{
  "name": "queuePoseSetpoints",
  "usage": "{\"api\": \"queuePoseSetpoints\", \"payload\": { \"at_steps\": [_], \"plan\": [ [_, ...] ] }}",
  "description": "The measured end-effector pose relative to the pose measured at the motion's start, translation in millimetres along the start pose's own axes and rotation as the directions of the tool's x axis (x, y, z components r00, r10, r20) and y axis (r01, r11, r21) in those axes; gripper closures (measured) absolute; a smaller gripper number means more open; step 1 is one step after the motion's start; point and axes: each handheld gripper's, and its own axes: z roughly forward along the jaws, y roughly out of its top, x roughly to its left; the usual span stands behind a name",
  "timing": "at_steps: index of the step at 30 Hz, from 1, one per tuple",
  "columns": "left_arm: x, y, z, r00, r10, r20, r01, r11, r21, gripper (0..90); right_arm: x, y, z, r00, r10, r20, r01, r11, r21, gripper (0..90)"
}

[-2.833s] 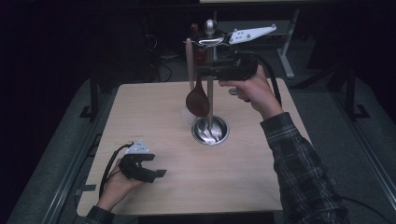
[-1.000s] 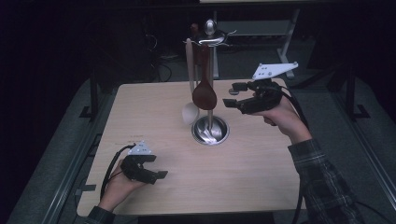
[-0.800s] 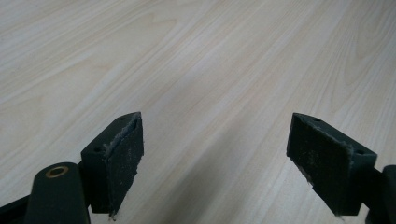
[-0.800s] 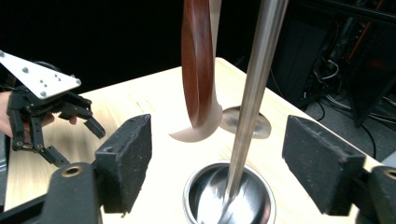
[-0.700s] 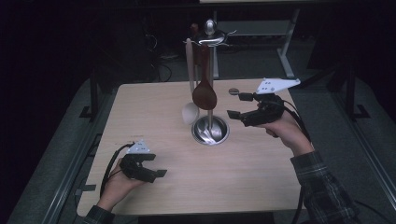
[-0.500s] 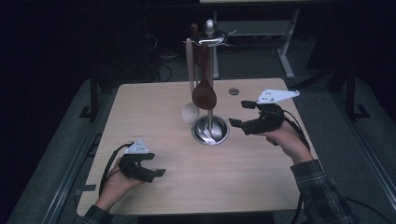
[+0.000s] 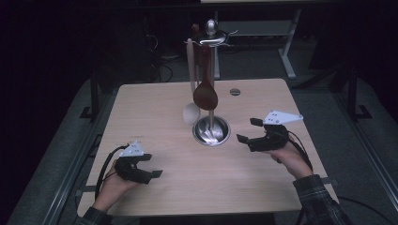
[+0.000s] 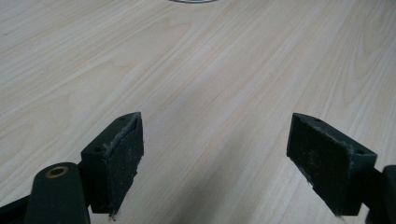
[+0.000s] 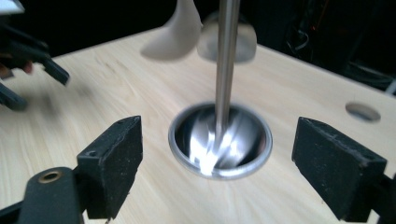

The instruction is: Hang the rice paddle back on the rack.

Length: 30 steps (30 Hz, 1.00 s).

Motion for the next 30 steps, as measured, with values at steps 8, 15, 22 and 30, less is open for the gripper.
{"api": "queuePoseSetpoints", "payload": {
  "at_steps": [8, 15, 22, 30],
  "plan": [
    [1.6, -1.8, 0.4, 0.9999, 0.012, -0.011, -0.012, 0.9999, 0.006, 18.4, 0.6, -34.3, 1.8, 0.9988, 0.045, 0.017, -0.046, 0.997, 0.061, 14.0],
    [1.2, -2.1, 0.6, 0.9999, 0.001, -0.014, -0.001, 1.0000, 0.003, 18.4, 2.9, -53.6, -0.3, 0.9971, 0.073, 0.022, -0.075, 0.994, 0.081, 13.9],
    [1.3, -3.1, 2.3, 0.9999, -0.003, -0.012, 0.003, 1.0000, 0.007, 18.4, 2.9, -75.1, -5.7, 0.9947, 0.097, 0.035, -0.101, 0.987, 0.126, 13.5],
    [-1.6, -4.3, 7.9, 1.0000, 0.007, -0.006, -0.007, 0.9996, 0.028, 18.4, -0.2, -94.2, -19.4, 0.9902, 0.115, 0.079, -0.127, 0.979, 0.158, 13.5]
  ]
}}
